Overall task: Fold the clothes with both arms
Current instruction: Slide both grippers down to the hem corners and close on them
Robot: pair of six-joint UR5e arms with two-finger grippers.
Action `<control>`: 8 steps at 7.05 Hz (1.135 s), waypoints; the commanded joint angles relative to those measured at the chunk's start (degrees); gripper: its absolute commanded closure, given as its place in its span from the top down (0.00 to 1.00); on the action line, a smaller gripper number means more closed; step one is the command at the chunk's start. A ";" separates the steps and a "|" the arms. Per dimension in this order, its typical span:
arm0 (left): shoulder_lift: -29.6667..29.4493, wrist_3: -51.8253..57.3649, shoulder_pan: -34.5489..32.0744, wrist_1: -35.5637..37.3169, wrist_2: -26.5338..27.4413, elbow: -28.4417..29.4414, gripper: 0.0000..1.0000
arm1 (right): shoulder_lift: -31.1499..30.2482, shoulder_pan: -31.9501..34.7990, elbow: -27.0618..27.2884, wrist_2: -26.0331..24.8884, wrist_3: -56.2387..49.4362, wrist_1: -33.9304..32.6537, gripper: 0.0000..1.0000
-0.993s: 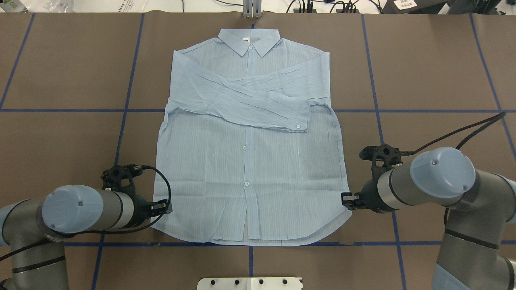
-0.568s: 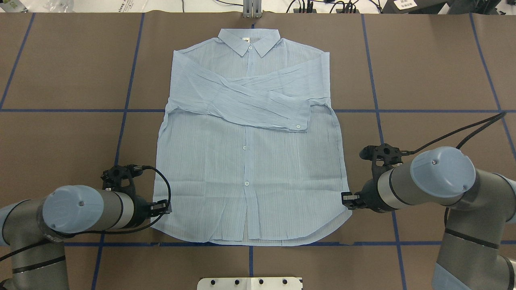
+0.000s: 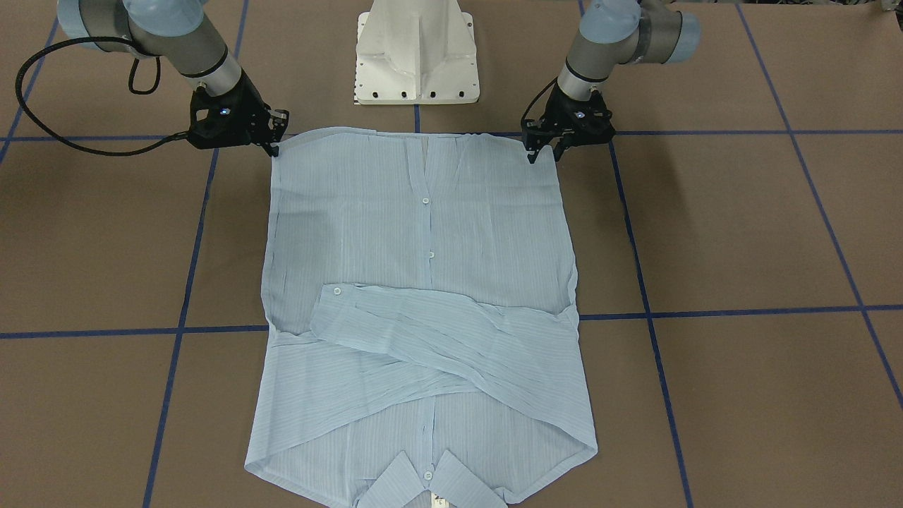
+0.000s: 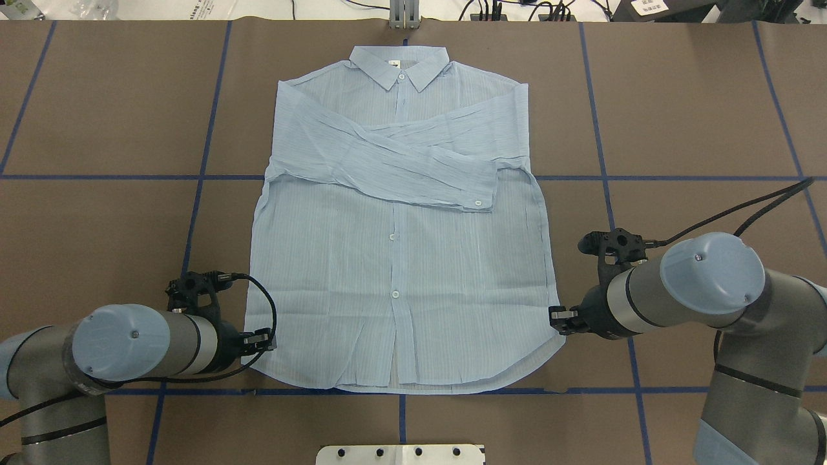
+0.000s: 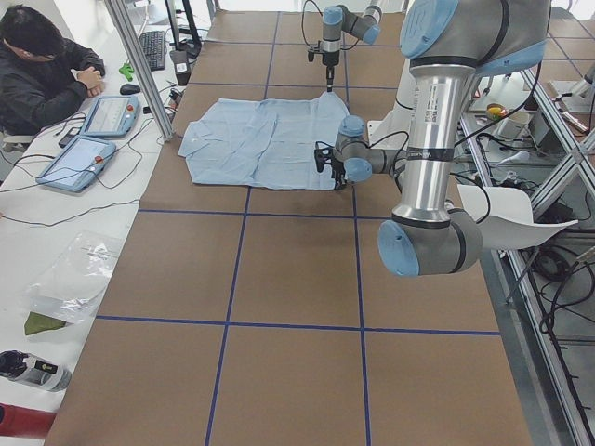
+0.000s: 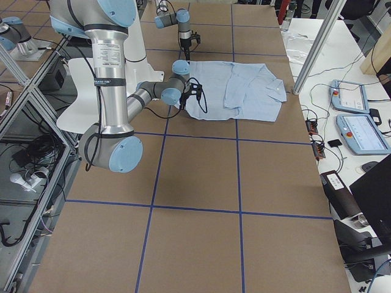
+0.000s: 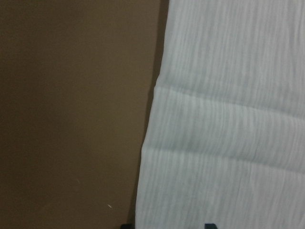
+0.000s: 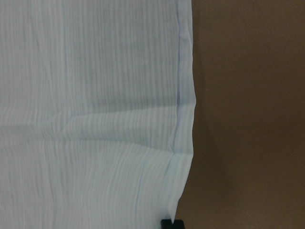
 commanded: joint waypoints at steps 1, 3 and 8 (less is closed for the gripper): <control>0.00 0.00 0.03 0.39 -0.07 -0.14 0.48 | -0.03 0.08 -0.02 0.01 0.00 0.00 0.00; 0.17 0.00 -0.06 0.40 -0.33 -0.58 0.35 | -0.03 0.34 0.06 0.27 0.00 0.00 0.00; 0.44 0.17 -0.32 0.75 -0.68 -1.63 0.00 | 0.23 1.21 -0.02 2.36 0.00 0.09 0.00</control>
